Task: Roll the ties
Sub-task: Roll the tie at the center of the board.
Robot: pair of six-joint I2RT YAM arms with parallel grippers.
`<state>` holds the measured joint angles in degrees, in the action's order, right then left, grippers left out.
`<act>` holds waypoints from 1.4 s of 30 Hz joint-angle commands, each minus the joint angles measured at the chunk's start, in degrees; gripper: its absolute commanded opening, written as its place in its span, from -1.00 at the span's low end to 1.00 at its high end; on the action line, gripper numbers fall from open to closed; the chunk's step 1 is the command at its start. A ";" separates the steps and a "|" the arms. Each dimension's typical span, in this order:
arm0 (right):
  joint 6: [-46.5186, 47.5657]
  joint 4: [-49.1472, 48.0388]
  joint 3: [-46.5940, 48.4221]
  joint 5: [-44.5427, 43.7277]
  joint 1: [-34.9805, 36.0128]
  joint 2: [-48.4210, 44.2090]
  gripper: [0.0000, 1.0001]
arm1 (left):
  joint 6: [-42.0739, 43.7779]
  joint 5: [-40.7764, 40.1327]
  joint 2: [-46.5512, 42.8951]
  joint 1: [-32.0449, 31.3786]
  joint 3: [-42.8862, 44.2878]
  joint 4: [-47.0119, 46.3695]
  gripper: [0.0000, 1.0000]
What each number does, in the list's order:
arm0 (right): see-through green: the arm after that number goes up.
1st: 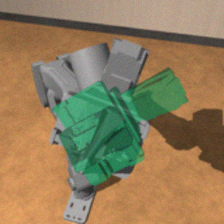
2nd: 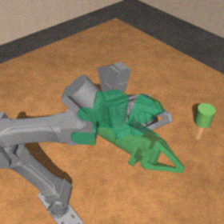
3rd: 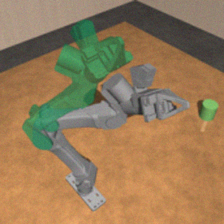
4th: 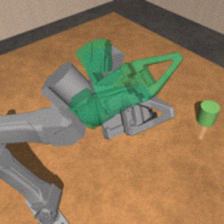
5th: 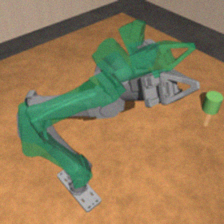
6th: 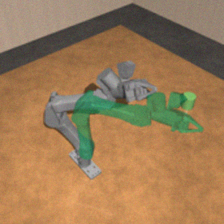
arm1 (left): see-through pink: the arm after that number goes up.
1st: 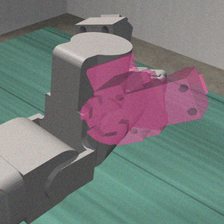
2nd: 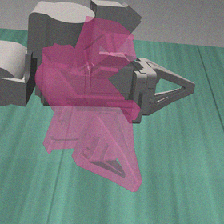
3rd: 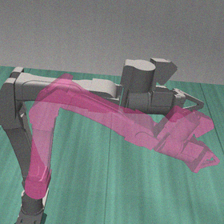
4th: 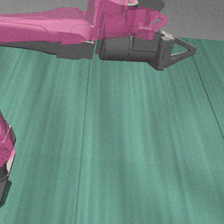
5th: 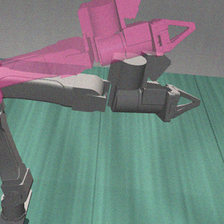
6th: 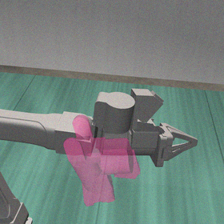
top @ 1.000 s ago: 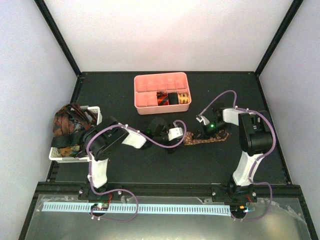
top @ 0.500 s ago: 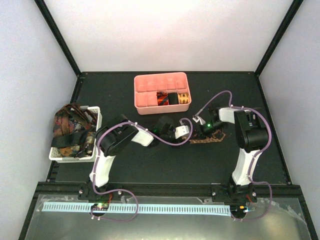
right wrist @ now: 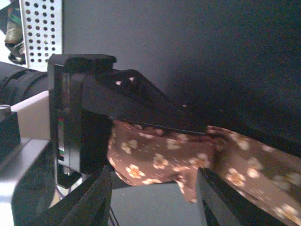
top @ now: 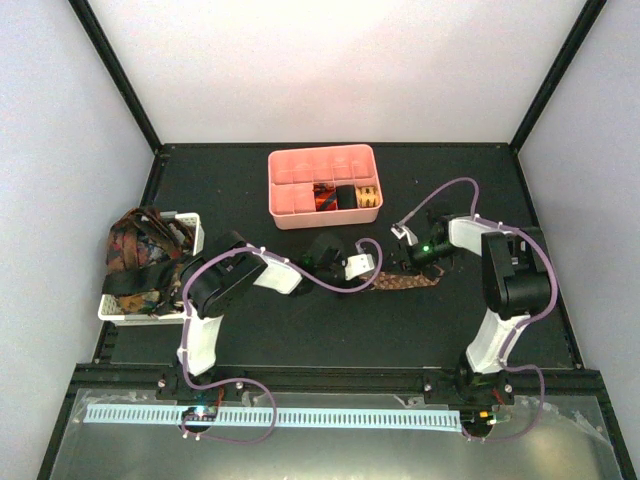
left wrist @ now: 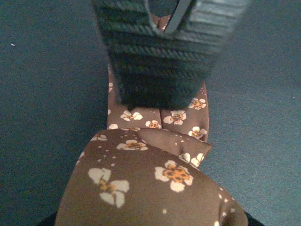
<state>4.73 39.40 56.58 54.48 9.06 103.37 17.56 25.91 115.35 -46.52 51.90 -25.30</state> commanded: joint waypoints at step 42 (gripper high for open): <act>-0.76 -2.38 -1.03 -11.25 0.34 4.07 -0.96 | -4.91 0.54 6.35 -1.03 4.94 -4.28 0.20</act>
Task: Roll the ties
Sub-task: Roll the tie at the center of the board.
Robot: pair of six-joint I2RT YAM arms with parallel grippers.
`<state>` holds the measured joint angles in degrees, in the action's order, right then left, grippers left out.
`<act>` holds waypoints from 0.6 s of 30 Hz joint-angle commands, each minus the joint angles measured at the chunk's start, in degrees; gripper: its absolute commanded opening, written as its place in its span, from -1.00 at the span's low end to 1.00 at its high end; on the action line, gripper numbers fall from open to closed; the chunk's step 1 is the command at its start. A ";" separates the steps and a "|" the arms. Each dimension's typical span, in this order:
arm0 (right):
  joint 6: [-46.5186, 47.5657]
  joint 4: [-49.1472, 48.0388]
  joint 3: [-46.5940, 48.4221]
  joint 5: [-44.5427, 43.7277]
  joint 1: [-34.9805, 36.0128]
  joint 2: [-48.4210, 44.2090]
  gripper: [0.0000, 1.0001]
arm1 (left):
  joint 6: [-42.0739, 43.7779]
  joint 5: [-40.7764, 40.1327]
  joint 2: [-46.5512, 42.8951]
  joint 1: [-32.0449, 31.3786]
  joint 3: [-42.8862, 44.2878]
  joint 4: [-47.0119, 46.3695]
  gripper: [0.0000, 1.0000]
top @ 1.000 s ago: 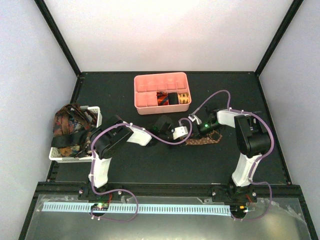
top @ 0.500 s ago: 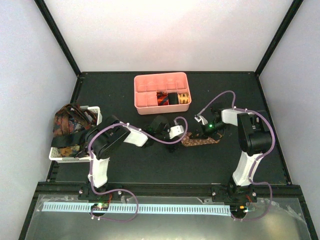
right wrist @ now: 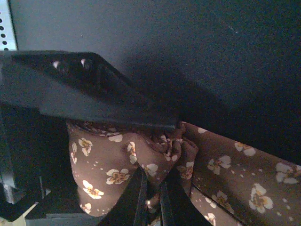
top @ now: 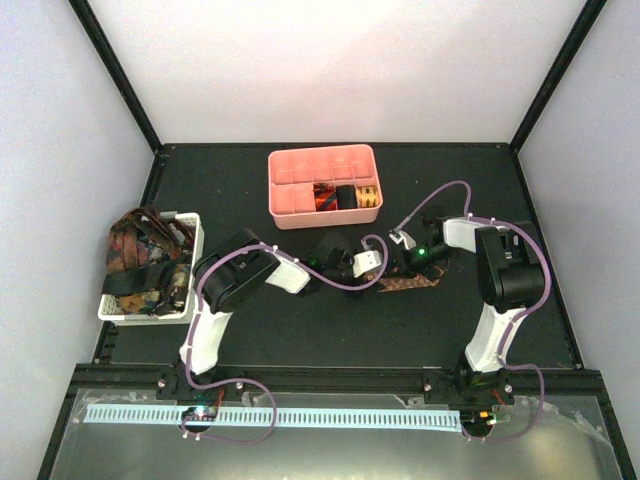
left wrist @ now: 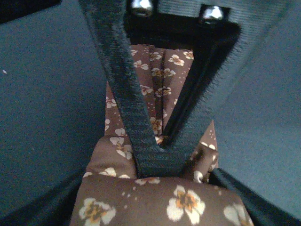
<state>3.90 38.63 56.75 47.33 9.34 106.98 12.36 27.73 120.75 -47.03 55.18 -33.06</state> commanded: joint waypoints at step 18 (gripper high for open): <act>-1.17 -2.18 1.08 7.68 5.25 -2.45 -0.03 | 6.01 -7.85 -5.86 -0.57 -4.33 18.45 -0.01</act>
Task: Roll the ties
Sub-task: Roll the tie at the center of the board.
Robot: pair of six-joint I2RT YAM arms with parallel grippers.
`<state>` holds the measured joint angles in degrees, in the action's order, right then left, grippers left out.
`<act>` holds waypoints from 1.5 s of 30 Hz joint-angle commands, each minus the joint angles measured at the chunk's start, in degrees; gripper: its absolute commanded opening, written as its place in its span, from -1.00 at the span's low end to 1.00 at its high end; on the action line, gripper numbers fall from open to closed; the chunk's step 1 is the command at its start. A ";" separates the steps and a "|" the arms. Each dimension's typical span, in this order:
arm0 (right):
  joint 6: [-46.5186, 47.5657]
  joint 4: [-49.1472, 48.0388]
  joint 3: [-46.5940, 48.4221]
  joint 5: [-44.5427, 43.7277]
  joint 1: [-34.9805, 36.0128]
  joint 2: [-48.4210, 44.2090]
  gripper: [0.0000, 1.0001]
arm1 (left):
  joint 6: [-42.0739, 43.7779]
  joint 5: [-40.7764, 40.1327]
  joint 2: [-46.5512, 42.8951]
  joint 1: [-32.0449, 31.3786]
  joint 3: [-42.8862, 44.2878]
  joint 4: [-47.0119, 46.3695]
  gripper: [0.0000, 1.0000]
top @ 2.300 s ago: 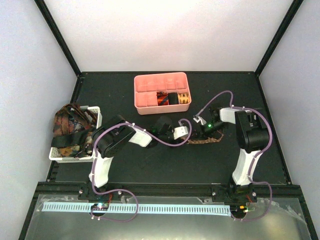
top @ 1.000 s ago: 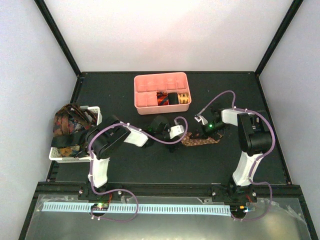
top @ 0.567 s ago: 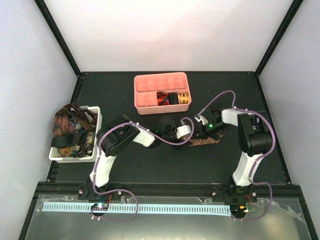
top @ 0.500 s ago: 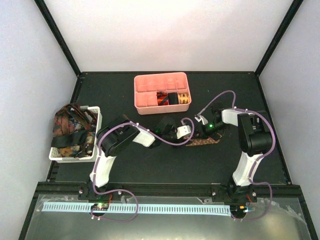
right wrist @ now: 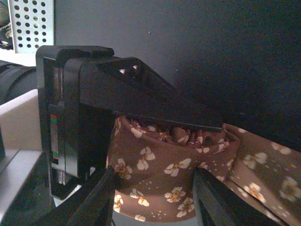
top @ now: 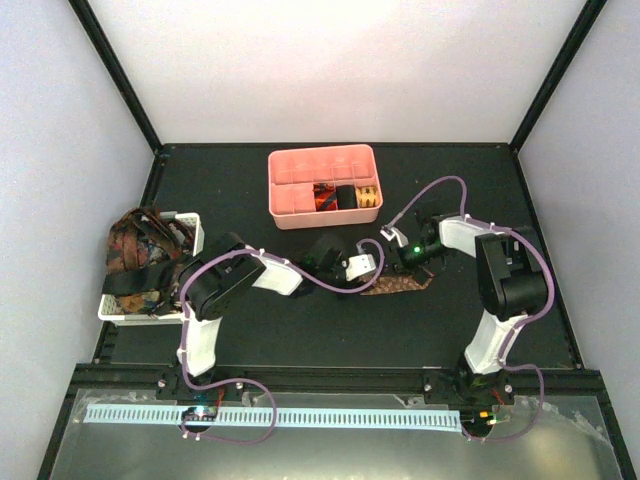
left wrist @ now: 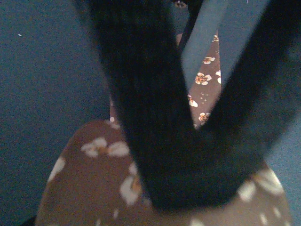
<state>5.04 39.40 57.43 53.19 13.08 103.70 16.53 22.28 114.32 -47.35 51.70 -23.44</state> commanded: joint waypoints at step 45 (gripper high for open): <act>-6.94 -11.15 -1.60 -7.75 2.57 9.56 -0.88 | -2.14 7.36 3.29 4.13 -4.13 -10.58 0.34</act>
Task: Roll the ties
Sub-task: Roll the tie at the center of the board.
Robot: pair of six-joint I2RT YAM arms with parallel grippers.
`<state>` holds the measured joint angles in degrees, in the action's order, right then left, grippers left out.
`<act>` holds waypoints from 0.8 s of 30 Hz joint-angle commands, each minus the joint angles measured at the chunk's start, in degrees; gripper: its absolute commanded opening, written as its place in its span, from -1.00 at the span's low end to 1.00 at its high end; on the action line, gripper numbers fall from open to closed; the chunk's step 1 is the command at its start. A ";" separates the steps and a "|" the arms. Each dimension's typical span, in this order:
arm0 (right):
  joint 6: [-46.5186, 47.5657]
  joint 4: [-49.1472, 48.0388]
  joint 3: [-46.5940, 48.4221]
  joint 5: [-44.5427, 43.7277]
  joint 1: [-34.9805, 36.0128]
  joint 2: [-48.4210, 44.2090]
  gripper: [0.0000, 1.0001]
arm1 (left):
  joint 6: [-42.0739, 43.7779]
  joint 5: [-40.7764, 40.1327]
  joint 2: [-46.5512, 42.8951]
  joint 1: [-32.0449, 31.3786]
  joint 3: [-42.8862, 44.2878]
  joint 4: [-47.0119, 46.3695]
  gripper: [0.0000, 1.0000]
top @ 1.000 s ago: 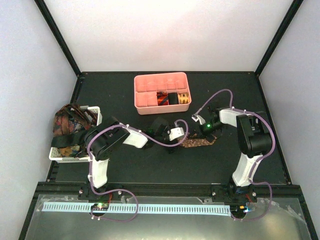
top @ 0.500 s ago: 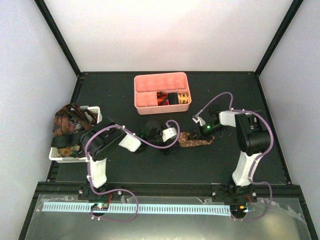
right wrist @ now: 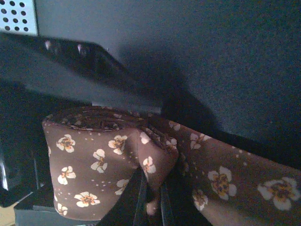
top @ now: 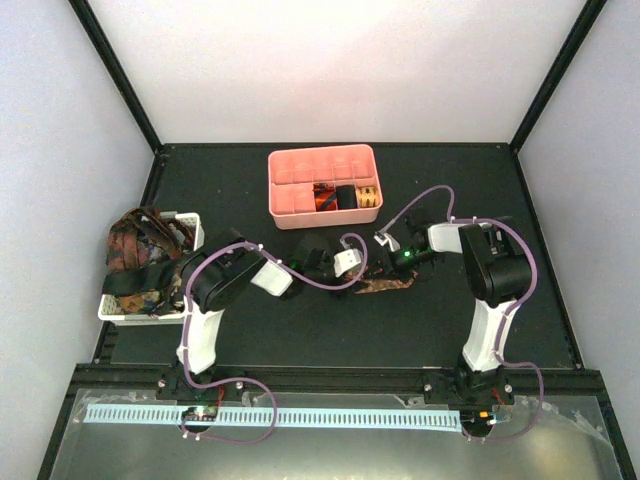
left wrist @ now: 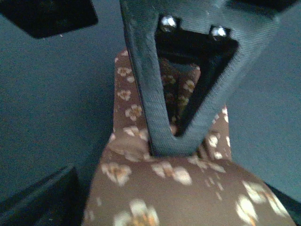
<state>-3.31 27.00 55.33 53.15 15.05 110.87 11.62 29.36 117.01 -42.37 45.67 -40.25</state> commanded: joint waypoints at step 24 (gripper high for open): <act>4.45 9.56 2.79 1.42 1.96 -7.33 -0.01 | 9.54 -8.97 -2.32 -4.16 2.82 22.28 -0.05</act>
<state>2.13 37.23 58.46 52.56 15.79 105.01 19.29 23.22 113.19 -45.58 48.38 -27.14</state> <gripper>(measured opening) 0.512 0.475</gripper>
